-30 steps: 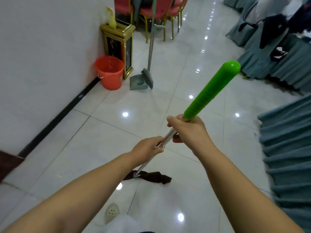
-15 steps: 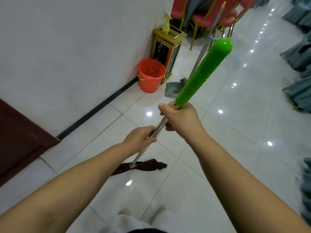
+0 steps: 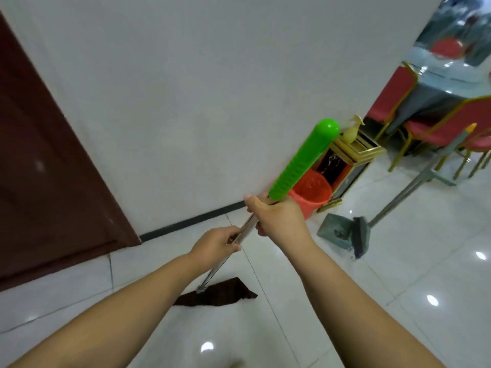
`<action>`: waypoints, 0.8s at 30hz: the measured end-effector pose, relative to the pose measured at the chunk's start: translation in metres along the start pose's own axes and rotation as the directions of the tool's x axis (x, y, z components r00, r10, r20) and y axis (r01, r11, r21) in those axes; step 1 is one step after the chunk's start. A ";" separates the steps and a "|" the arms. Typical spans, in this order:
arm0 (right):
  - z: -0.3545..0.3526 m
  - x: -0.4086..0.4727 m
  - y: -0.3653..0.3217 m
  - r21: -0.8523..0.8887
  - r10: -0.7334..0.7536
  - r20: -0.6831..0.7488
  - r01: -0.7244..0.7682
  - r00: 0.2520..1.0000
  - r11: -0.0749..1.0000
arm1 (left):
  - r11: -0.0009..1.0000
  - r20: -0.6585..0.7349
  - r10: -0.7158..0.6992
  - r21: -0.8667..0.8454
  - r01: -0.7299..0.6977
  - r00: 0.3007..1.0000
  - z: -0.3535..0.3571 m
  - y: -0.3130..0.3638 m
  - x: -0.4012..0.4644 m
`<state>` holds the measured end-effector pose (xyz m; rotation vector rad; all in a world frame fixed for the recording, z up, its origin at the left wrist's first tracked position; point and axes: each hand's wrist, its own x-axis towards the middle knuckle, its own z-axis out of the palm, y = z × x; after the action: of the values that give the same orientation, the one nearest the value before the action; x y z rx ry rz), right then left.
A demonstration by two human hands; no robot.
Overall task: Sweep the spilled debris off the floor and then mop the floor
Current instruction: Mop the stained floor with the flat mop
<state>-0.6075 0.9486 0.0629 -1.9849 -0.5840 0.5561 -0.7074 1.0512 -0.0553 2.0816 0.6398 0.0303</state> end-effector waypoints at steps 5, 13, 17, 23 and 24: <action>0.014 0.047 -0.008 0.015 -0.035 0.111 0.033 0.993 0.999 | 0.992 -0.138 -0.118 -0.069 0.109 0.983 -0.019 -0.005 0.031; 0.049 0.110 -0.035 -0.004 -0.078 0.196 0.080 0.978 0.997 | 0.975 -0.234 -0.170 -0.178 0.130 0.957 -0.059 -0.030 0.083; 0.067 0.145 -0.060 -0.058 -0.109 0.186 0.121 0.977 0.991 | 0.976 -0.213 -0.145 -0.189 0.105 0.966 -0.094 -0.044 0.114; 0.111 0.202 -0.122 -0.149 -0.151 0.168 0.177 0.974 0.973 | 0.964 -0.202 -0.128 -0.257 0.074 0.971 -0.168 -0.064 0.158; 0.120 0.212 -0.133 -0.168 -0.162 0.164 0.189 0.973 0.967 | 0.959 -0.201 -0.130 -0.274 0.072 0.971 -0.181 -0.069 0.165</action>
<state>-0.5363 1.2143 0.0990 -2.0474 -0.9236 0.5599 -0.6424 1.2968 -0.0430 1.7977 0.8277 0.2745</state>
